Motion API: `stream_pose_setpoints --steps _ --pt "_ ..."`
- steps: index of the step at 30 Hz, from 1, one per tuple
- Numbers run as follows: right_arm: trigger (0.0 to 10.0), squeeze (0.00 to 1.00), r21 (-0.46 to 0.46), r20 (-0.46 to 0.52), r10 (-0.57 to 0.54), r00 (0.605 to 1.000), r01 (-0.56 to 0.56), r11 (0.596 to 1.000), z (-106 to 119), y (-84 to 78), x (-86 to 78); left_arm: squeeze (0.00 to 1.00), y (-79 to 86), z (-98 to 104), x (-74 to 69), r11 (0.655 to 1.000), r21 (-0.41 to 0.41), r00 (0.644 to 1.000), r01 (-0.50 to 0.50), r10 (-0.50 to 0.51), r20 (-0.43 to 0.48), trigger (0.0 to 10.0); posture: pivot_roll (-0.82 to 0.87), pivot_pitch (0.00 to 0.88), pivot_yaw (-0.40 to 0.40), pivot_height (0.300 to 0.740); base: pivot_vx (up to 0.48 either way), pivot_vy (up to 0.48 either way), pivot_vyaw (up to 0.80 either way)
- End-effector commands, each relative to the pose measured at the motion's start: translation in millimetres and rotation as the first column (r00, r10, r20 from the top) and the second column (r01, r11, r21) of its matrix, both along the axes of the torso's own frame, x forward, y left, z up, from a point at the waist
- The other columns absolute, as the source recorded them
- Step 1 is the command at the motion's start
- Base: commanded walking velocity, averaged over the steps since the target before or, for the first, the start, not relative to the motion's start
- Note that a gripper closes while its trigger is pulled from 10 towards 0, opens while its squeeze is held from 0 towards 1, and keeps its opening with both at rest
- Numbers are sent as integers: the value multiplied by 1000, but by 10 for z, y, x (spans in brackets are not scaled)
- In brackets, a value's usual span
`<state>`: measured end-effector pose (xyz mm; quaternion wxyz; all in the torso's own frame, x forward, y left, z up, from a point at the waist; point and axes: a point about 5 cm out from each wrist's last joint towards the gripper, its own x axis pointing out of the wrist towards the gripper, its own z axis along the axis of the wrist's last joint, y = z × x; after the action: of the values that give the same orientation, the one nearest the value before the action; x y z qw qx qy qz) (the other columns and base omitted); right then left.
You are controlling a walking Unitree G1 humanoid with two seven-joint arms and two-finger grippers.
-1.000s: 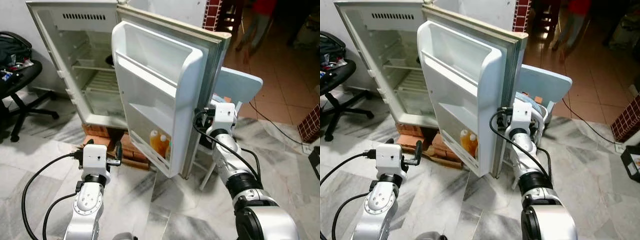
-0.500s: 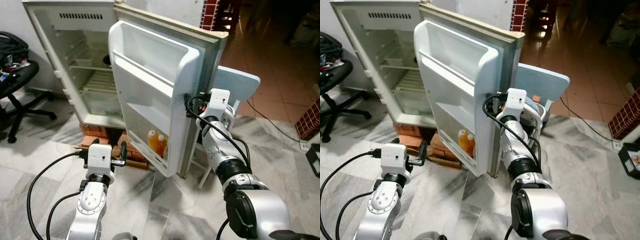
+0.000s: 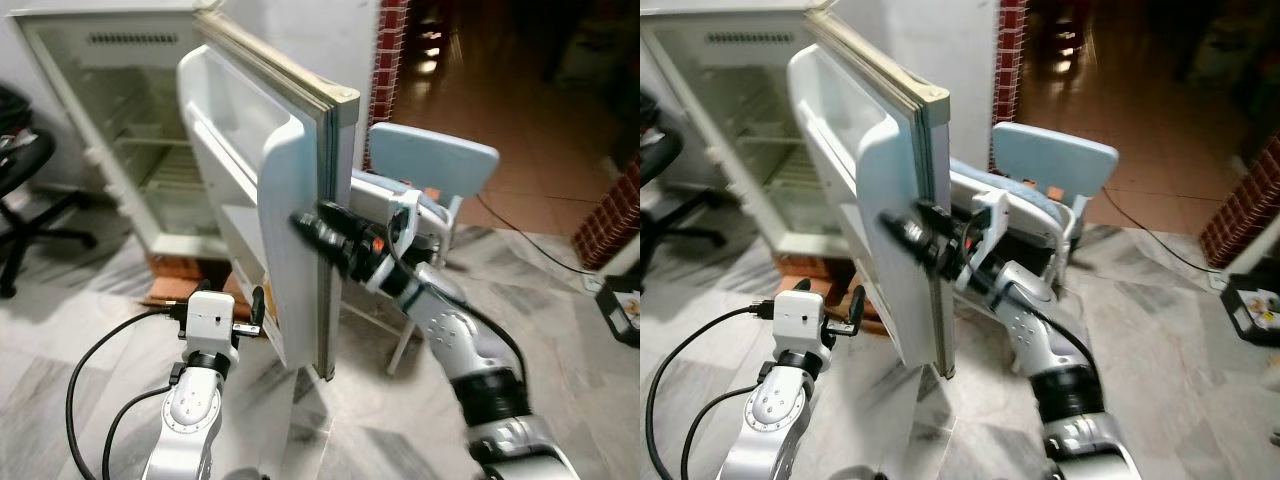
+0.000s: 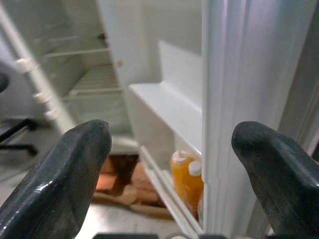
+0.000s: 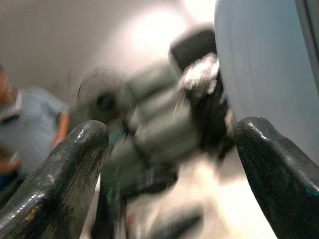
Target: Restocking fridge
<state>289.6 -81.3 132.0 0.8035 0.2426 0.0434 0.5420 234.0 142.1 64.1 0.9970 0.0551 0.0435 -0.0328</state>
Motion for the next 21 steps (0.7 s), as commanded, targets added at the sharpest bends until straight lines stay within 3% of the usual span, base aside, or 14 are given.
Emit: stream_pose_setpoints --steps 1,9,12,14,16,21 --pt "10000 0 -70 -19 71 997 -73 995 -141 -81 -124 0 19 2 1 1000 10 1000 7 -7 0 10000 22 8 10 740 0 0 0" --pt "10000 0 -241 -70 149 986 -162 957 -400 -396 -386 0 29 -31 -39 1000 15 1000 13 -13 -14 10000 19 11 15 740 0 0 0" --pt "10000 0 -375 -79 48 996 -74 924 -552 -545 -381 0 31 -33 -42 1000 16 1000 12 -12 -16 10000 21 12 16 740 0 0 0" --pt "10000 0 -463 7 -55 998 52 885 -607 -571 -285 0 31 -35 -43 1000 15 1000 12 -12 -17 10000 21 12 16 740 0 0 0" --pt "10000 0 -460 33 -204 978 196 866 -602 -593 -159 0 37 -35 -41 1000 13 1000 10 -10 -18 10000 19 11 13 740 0 0 0" --pt "10000 0 -436 59 -338 939 329 838 -581 -594 -68 0 36 -32 -34 1000 12 1000 10 -10 -17 10000 20 10 17 740 0 0 0"
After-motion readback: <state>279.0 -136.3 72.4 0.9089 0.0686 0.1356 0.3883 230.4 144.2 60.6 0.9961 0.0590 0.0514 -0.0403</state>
